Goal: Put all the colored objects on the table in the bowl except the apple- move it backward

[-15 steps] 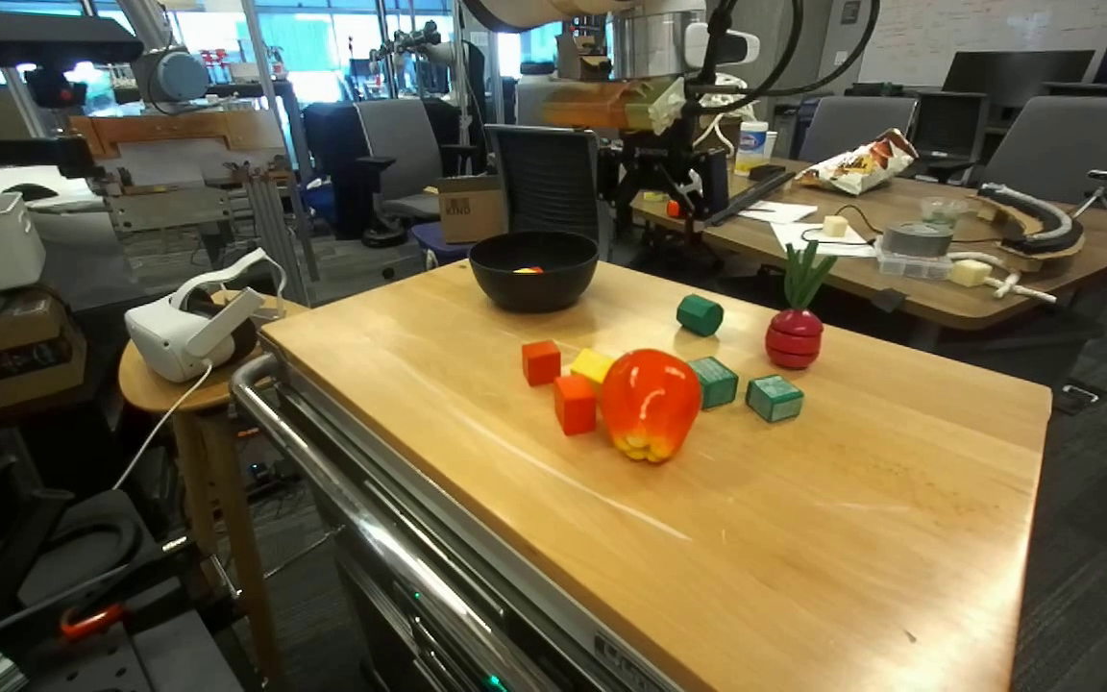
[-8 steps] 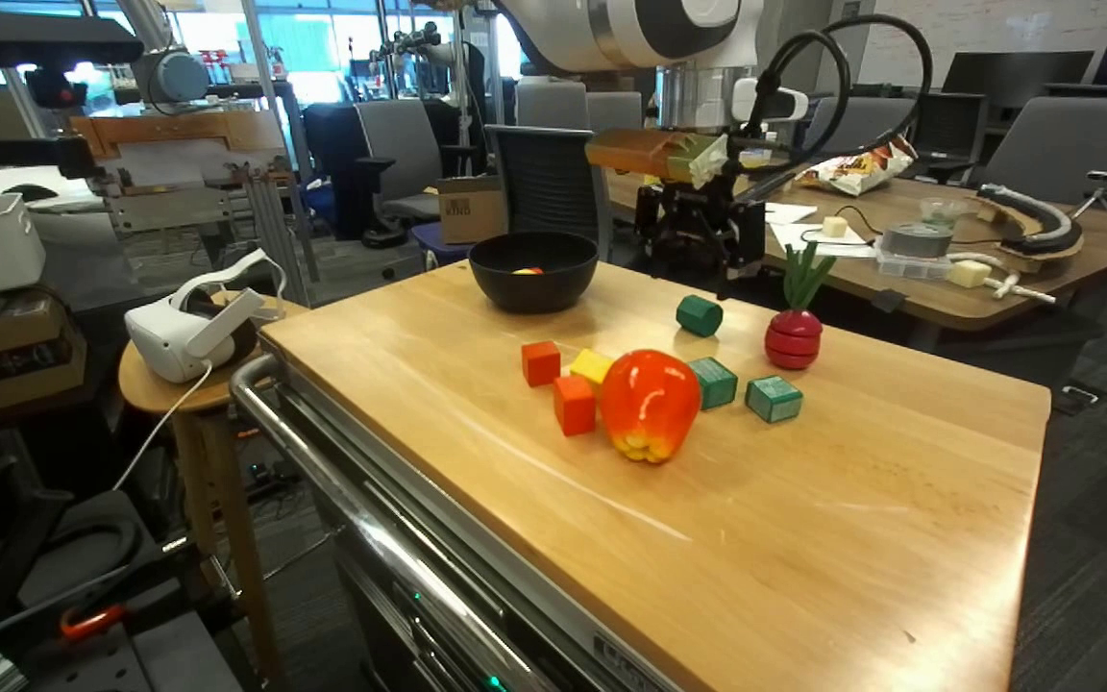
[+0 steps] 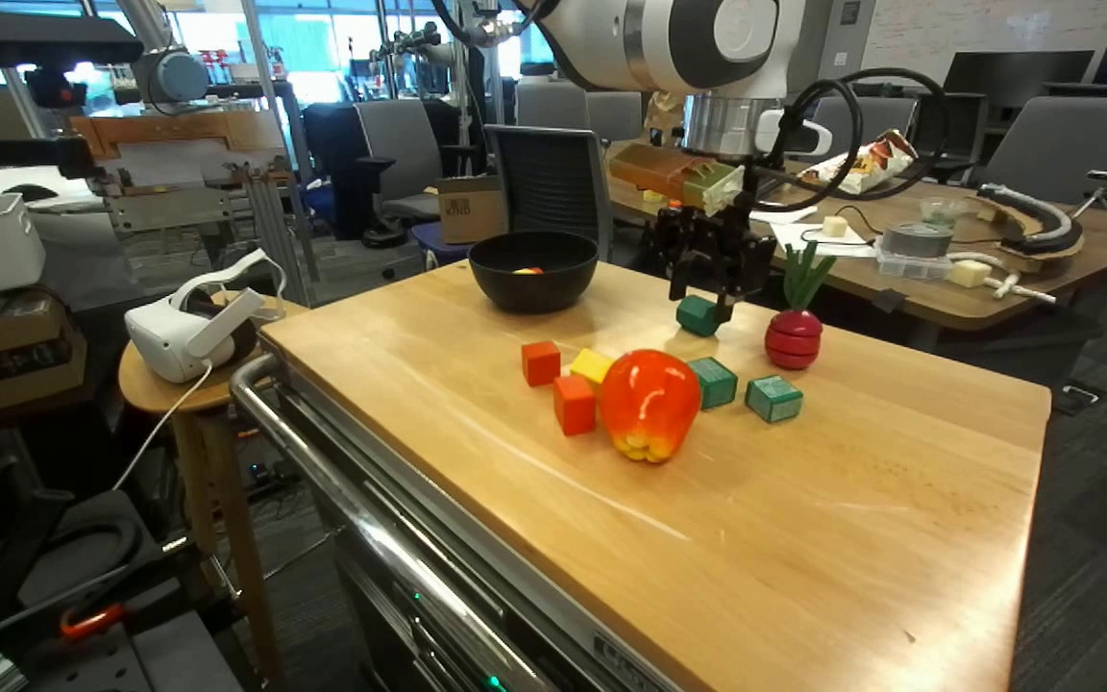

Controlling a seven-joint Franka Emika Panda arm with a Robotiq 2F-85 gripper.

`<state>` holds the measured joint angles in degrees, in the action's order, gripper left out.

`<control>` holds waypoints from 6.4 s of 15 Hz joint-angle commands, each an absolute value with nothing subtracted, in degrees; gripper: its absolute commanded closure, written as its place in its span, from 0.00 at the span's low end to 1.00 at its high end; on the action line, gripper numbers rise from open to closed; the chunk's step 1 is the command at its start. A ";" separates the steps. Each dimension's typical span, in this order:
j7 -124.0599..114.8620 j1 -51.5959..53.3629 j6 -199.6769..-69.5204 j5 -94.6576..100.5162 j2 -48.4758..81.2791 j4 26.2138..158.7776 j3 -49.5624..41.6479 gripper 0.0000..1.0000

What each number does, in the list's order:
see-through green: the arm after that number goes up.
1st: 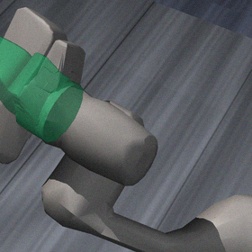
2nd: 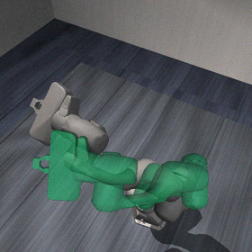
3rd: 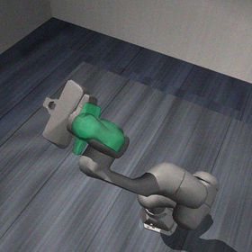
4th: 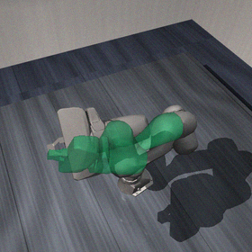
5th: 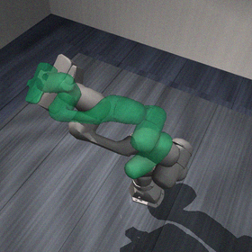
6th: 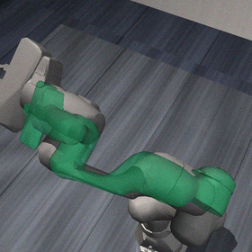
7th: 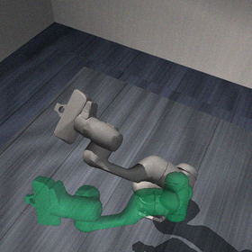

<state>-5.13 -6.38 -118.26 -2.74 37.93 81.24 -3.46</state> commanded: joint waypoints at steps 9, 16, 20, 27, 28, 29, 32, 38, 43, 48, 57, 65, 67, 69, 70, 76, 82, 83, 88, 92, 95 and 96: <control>-7.35 -6.11 -115.88 -7.72 33.73 79.07 -2.05 0.83; -6.78 1.72 -111.33 -3.23 21.12 87.27 0.85 0.83; -12.43 5.33 -110.14 -2.50 24.78 85.73 1.59 0.83; -14.42 5.31 -114.72 -3.17 27.47 87.56 0.57 0.26; -14.27 4.67 -115.66 -3.55 25.99 88.91 0.23 0.19; -14.76 4.14 -118.34 -3.22 24.30 90.64 -0.59 0.10; -14.17 0.86 -125.42 -3.82 18.98 95.14 -3.30 0.00; -19.60 -4.18 -136.90 -0.77 18.43 96.01 -9.83 0.00; -22.76 -4.90 -135.64 -0.74 23.42 92.41 -10.61 0.00; -25.59 -4.13 -132.14 0.20 27.25 90.46 -11.10 0.00; -27.77 -3.58 -130.67 1.22 29.90 90.07 -11.78 0.67; -30.53 -1.88 -130.97 5.75 29.24 90.55 -12.57 1.00; -30.13 -1.15 -131.40 5.92 27.92 91.46 -12.21 1.00; -28.29 -0.04 -131.29 5.73 24.92 93.52 -11.00 1.00; -26.98 0.93 -131.41 6.02 22.55 95.29 -10.19 1.00; -22.13 7.01 -132.53 13.26 10.52 102.61 -5.13 1.00; -18.89 7.32 -126.75 9.67 15.43 97.71 0.88 1.00; -19.71 7.40 -126.29 10.27 16.78 97.15 0.84 1.00; -18.95 7.41 -124.13 9.02 21.01 95.08 0.85 1.00; -17.90 7.65 -121.65 7.86 22.35 93.89 1.26 1.00; -17.23 7.68 -120.49 8.06 20.41 94.74 1.40 0.66; -17.04 7.71 -120.91 8.33 19.21 95.51 1.41 0.60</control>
